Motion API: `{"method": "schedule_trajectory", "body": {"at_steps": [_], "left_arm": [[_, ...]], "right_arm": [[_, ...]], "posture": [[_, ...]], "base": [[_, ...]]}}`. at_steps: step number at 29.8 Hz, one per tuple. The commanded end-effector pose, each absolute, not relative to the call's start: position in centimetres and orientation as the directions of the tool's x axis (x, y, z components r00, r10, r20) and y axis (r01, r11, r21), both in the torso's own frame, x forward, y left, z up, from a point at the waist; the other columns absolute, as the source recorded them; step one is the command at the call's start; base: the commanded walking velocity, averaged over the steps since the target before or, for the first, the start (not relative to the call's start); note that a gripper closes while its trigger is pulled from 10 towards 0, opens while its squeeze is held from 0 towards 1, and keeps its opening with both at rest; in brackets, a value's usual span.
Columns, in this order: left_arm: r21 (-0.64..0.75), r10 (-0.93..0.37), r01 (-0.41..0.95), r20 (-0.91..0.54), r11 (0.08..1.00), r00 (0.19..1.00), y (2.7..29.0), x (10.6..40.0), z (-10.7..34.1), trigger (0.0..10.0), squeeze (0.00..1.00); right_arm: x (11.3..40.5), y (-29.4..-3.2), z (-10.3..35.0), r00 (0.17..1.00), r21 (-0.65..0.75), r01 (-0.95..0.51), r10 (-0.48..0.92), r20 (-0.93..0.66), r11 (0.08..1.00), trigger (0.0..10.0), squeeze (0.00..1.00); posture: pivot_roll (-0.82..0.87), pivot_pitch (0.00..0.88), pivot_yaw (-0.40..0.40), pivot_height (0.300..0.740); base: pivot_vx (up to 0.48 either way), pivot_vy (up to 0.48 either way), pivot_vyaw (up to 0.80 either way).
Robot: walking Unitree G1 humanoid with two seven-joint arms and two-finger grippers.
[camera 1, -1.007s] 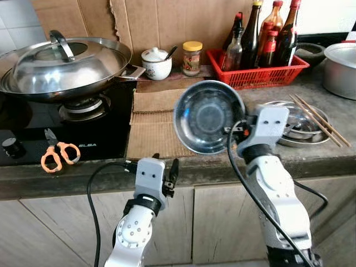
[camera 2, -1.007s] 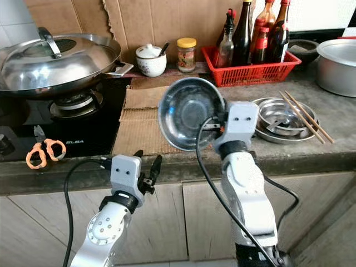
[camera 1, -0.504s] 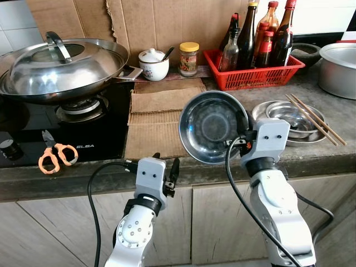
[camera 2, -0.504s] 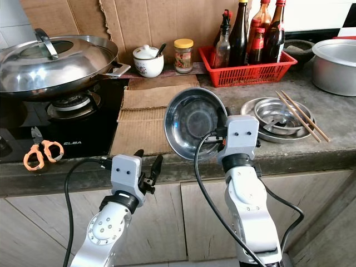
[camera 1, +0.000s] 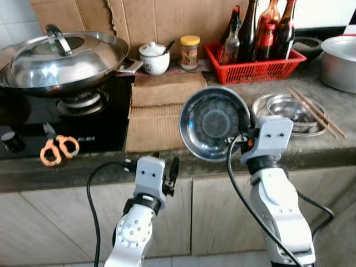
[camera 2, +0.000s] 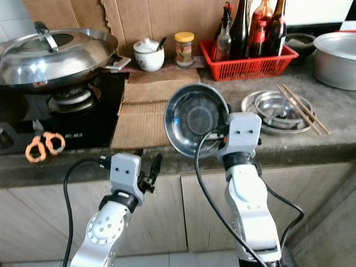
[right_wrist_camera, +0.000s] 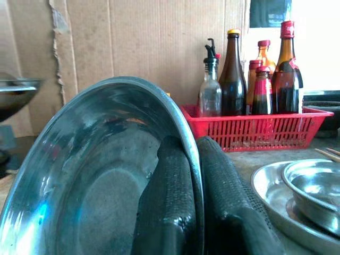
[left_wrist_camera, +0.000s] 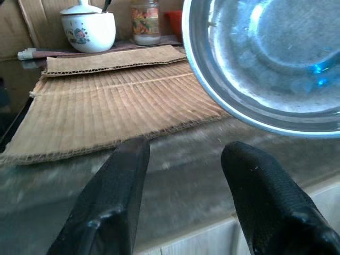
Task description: Kitchen organization
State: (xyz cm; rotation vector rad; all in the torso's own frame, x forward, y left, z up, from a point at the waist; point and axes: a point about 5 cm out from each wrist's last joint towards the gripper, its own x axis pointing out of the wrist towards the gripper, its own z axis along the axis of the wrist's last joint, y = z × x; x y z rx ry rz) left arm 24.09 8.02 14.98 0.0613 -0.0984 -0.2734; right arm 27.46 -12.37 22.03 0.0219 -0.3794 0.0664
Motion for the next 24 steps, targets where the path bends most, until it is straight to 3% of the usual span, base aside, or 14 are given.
{"method": "schedule_trajectory", "body": {"at_steps": [1,24], "left_arm": [[0.076,-0.274,0.267,0.098,0.961,0.957,8.1,23.9,15.2,10.0,0.0],[0.081,-0.281,0.275,0.084,0.958,0.956,8.1,23.9,14.8,10.0,0.0]], "right_arm": [[27.2,-12.0,22.7,0.915,0.02,-0.088,0.073,0.398,0.996,0.0,0.0],[27.0,-12.2,21.0,0.94,0.005,-0.073,0.067,0.336,0.997,0.0,0.0]], "posture": [[0.04,0.007,0.003,0.74],[0.04,0.01,0.003,0.74]], "base": [[-0.375,0.0,0.0],[-0.277,0.0,0.0]]}}
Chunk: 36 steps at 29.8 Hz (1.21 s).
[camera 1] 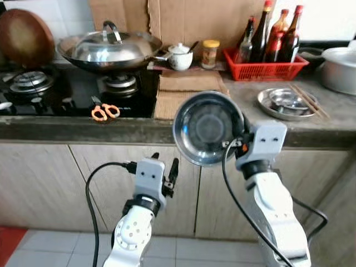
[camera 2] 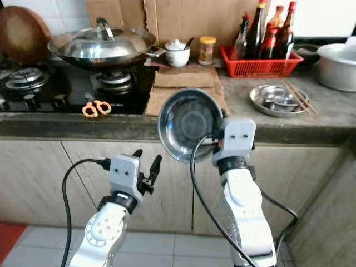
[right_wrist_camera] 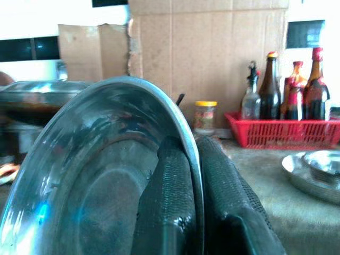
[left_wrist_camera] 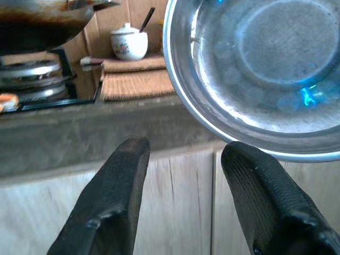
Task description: Kitchen organization
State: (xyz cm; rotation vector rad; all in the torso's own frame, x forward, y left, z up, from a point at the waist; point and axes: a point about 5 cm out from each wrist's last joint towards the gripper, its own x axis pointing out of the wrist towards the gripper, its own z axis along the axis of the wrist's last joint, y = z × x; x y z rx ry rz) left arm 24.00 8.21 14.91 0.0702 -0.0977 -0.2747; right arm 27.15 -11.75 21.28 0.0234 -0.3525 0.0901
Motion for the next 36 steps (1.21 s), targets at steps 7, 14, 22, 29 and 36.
{"method": "schedule_trajectory", "body": {"at_steps": [7,14,22,29,36], "left_arm": [[0.081,-0.279,0.273,0.083,0.959,0.957,8.1,23.9,14.8,10.0,0.0],[0.082,-0.279,0.273,0.082,0.959,0.957,8.1,23.9,14.7,10.0,0.0],[0.082,-0.281,0.275,0.079,0.958,0.956,8.1,23.9,14.7,10.0,0.0],[0.082,-0.274,0.267,0.089,0.96,0.958,8.1,23.9,14.8,10.0,0.0],[0.083,-0.27,0.263,0.089,0.961,0.959,8.3,24.0,14.8,10.0,0.0]], "right_arm": [[27.0,-12.6,20.0,0.952,-0.013,-0.042,0.044,0.304,0.999,0.0,0.0],[26.8,-12.9,19.2,0.961,-0.018,-0.033,0.037,0.275,0.999,0.0,0.0],[26.7,-12.9,18.6,0.968,-0.012,-0.031,0.033,0.247,0.999,0.0,0.0],[26.7,-12.9,18.5,0.969,-0.012,-0.031,0.033,0.243,0.999,0.0,0.0],[26.6,-12.8,18.5,0.97,-0.013,-0.028,0.03,0.243,1.0,0.0,0.0]], "posture": [[0.04,0.01,0.003,0.74],[0.04,0.01,0.005,0.74],[0.03,0.012,0.007,0.74],[0.03,0.012,0.007,0.74],[0.03,0.013,0.007,0.74]], "base": [[-0.283,0.0,0.0],[-0.277,0.0,0.0],[-0.291,0.0,-0.22],[-0.246,0.0,-0.78],[0.0,0.0,-0.79]]}}
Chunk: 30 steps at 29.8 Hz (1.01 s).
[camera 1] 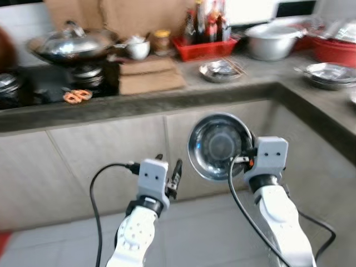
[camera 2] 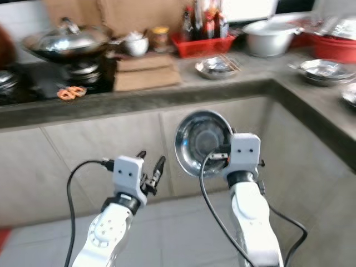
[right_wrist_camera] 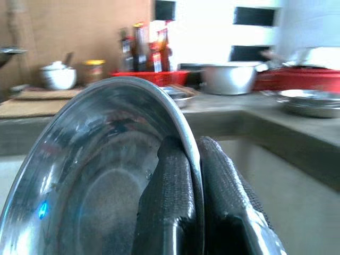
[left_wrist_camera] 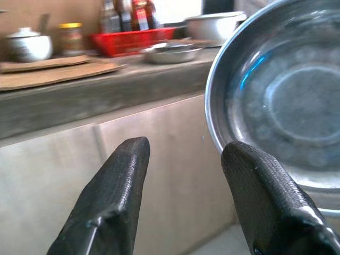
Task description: Kitchen organization
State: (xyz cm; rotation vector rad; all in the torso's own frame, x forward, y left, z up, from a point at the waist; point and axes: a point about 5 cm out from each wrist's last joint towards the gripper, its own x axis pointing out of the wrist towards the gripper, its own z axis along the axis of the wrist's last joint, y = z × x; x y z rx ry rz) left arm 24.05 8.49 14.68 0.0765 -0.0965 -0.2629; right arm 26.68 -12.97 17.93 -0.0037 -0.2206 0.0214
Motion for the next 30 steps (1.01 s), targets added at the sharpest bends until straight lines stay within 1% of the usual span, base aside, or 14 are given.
{"method": "schedule_trajectory", "body": {"at_steps": [1,8,17,26,30], "left_arm": [[0.082,-0.27,0.263,0.088,0.961,0.959,8.27,23.98,14.8,10.0,0.0],[0.074,-0.274,0.268,0.084,0.961,0.958,8.21,23.99,14.72,10.0,0.0],[0.074,-0.282,0.276,0.085,0.958,0.956,8.09,23.93,14.66,10.0,0.0],[0.083,-0.305,0.299,0.071,0.951,0.95,7.85,23.88,14.48,10.0,0.0],[0.074,-0.308,0.303,0.071,0.95,0.949,7.73,23.83,14.4,10.0,0.0]], "right_arm": [[26.64,-12.83,18.52,0.97,-0.013,-0.028,0.03,0.243,1.0,0.0,0.0],[26.65,-12.86,18.51,0.97,-0.012,-0.025,0.027,0.242,1.0,0.0,0.0],[26.62,-12.76,18.56,0.969,-0.01,-0.028,0.03,0.243,1.0,0.0,0.0],[26.59,-12.69,18.61,0.969,-0.01,-0.028,0.029,0.245,1.0,0.0,0.0],[26.54,-12.65,18.62,0.969,-0.009,-0.028,0.03,0.246,1.0,0.0,0.0]], "posture": [[0.03,0.012,0.01,0.74],[0.03,0.012,0.009,0.74],[0.03,0.008,0.009,0.74],[0.03,0.002,0.014,0.74],[0.02,0.0,0.014,0.74]], "base": [[0.0,0.0,-0.79],[0.0,0.0,-0.79],[0.0,0.452,-0.79],[0.0,0.0,-0.79],[0.0,0.469,-0.79]]}}
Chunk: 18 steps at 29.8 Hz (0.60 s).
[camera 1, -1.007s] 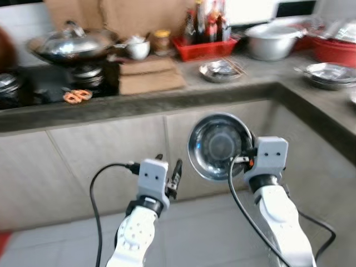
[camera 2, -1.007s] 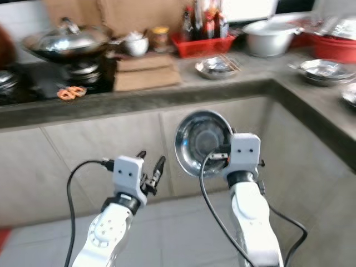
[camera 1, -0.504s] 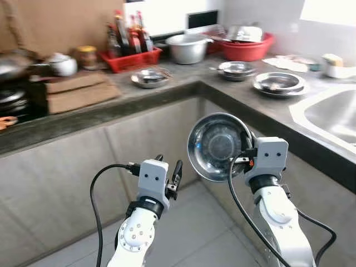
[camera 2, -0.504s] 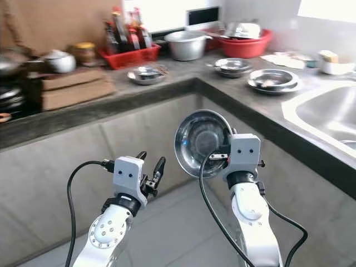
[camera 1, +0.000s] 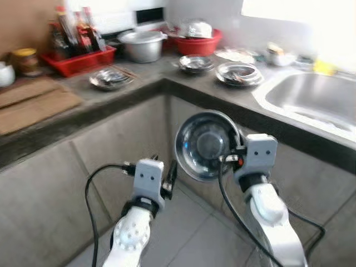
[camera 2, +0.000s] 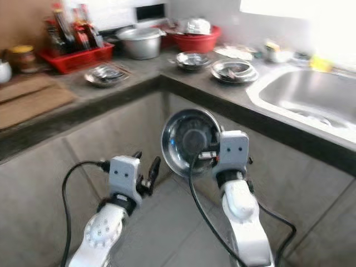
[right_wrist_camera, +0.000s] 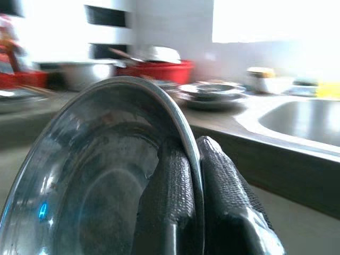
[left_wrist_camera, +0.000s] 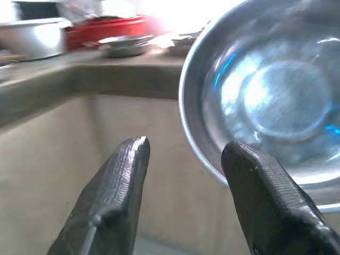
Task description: Kitchen organization
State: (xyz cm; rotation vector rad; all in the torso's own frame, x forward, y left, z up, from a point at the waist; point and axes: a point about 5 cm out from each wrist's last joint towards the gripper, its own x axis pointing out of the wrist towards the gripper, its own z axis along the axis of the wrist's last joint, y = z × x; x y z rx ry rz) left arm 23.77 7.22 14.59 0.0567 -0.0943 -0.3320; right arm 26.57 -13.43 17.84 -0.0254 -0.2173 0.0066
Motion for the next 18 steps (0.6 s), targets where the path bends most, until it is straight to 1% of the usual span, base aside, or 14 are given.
{"method": "schedule_trajectory", "body": {"at_steps": [1,15,18], "left_arm": [[0.073,-0.305,0.3,0.071,0.951,0.95,7.77,23.87,14.4,10.0,0.0],[0.099,-0.322,0.314,0.079,0.944,0.943,7.72,23.85,14.53,10.0,0.0],[0.117,-0.332,0.322,0.085,0.94,0.939,7.59,23.77,14.59,10.0,0.0]], "right_arm": [[26.54,-12.64,18.63,0.969,-0.009,-0.028,0.03,0.246,1.0,0.0,0.0],[26.56,-12.51,18.72,0.969,-0.003,-0.024,0.024,0.247,1.0,0.0,0.0],[26.57,-12.49,18.76,0.968,-0.003,-0.022,0.022,0.248,1.0,0.0,0.0]], "posture": [[0.02,0.0,0.014,0.74],[0.03,0.009,0.016,0.74],[0.03,0.011,0.018,0.74]], "base": [[0.0,0.469,-0.79],[0.0,0.0,-0.79],[0.0,-0.342,-0.79]]}}
